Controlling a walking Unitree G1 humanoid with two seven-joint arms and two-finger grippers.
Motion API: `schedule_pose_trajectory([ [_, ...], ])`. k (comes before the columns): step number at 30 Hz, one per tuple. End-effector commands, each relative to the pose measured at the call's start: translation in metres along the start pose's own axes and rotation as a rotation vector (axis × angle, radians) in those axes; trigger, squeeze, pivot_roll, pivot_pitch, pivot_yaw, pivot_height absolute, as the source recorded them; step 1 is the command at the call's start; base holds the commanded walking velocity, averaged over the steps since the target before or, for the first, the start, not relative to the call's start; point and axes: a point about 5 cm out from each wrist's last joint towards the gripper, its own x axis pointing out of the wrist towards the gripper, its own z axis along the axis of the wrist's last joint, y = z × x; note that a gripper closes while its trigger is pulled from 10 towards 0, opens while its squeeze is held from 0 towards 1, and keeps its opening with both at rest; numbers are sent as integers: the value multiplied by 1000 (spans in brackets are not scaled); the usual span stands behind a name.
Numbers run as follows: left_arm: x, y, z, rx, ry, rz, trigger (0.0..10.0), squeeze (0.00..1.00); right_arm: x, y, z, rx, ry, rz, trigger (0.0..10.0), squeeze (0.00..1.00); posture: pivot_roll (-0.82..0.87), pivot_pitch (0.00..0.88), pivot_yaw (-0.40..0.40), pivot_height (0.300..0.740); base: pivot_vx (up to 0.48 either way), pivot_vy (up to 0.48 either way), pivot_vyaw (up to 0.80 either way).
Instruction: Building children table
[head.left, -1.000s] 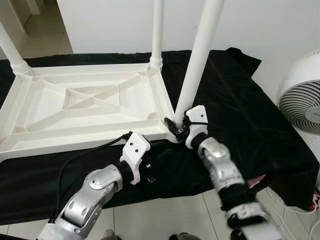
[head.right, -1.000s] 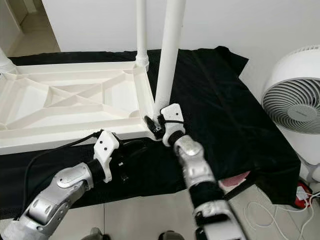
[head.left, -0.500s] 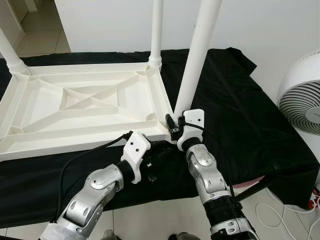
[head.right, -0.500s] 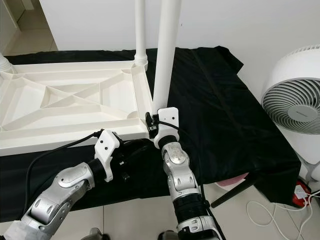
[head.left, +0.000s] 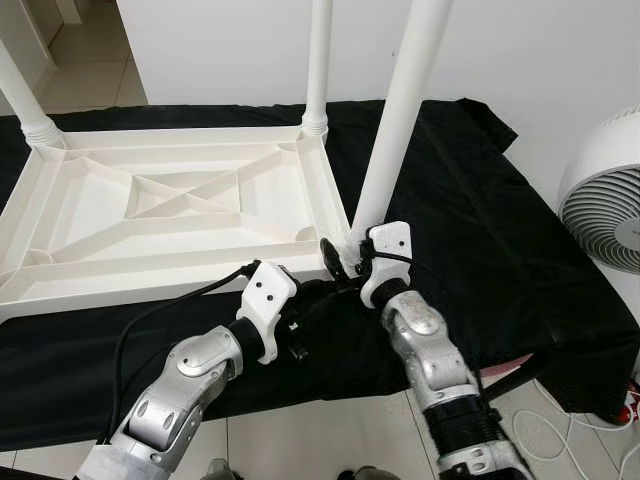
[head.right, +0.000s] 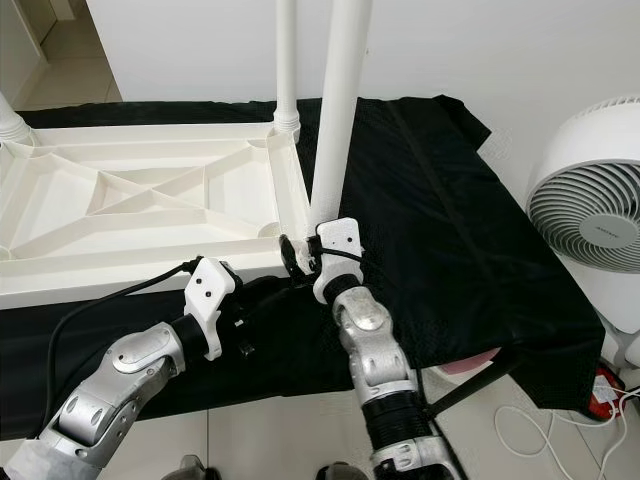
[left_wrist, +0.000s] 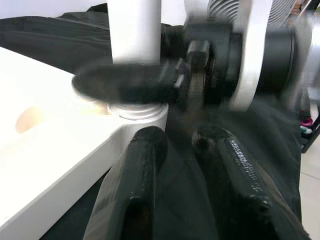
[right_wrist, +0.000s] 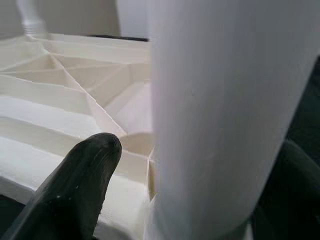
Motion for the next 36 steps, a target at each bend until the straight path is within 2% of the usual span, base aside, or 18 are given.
schedule_pose_trajectory([
  [1, 0, 0, 0, 6, -4, -30, 10000, 0, 0, -4, 2, 2, -17, 79, 10000, 0, -1, 34, -35, 740, 0, 0, 0],
  [8, 2, 2, 1, 10, -7, -33, 10000, 0, 3, -16, 0, -61, 15, 198, 10000, 0, -5, 33, -30, 740, 0, 0, 0],
  [15, 2, 4, 3, 13, -11, -27, 10000, 0, 11, -19, -6, -131, 80, 346, 10000, 0, 4, 44, -22, 740, 0, 0, 0],
  [16, 2, 4, 4, 14, -13, -22, 10000, 0, 12, -20, -7, -137, 88, 362, 7373, 0, 9, 45, -23, 740, 0, 0, 0],
  [17, 2, 4, 4, 14, -13, -22, 10000, 0, 12, -20, -7, -137, 88, 362, 7373, 0, 9, 45, -23, 740, 0, 0, 0],
  [18, 2, 5, 4, 15, -14, -17, 10000, 0, 13, -21, -8, -142, 94, 370, 4824, 0, 9, 45, -23, 740, 0, 0, 0],
  [19, 2, 5, 5, 15, -16, -14, 10000, 0, 14, -22, -8, -137, 99, 379, 627, 0, 14, 45, -23, 740, 0, 0, 0],
  [21, 2, 5, 5, 15, -16, -14, 10000, 0, 14, -22, -8, -137, 99, 379, 627, 0, 14, 45, -23, 740, 0, 0, 0],
  [22, 2, 6, 6, 16, -19, -11, 10000, 0, 15, -24, -10, -149, 113, 395, 0, 0, 17, 46, -23, 740, 0, 0, 0],
  [30, 2, 7, 6, 18, -21, -6, 10000, 0, 12, -27, -15, -139, 133, 406, 0, 0, 19, 48, -22, 740, 0, 0, 0],
  [31, 2, 7, 6, 19, -22, -6, 10000, 0, 12, -27, -16, -128, 132, 395, 4314, 0, 19, 48, -22, 740, 0, 0, 0],
  [32, 2, 7, 6, 19, -22, -6, 10000, 0, 12, -27, -16, -128, 132, 395, 4314, 0, 19, 48, -22, 740, 0, 0, 0],
  [33, 2, 7, 7, 20, -23, -7, 10000, 0, 12, -28, -17, -121, 133, 378, 10000, 0, 16, 50, -21, 740, 0, 0, 0],
  [36, 2, 7, 7, 19, -24, -9, 10000, 0, 12, -28, -19, -115, 135, 346, 10000, 0, 16, 50, -21, 740, 0, 0, 0],
])
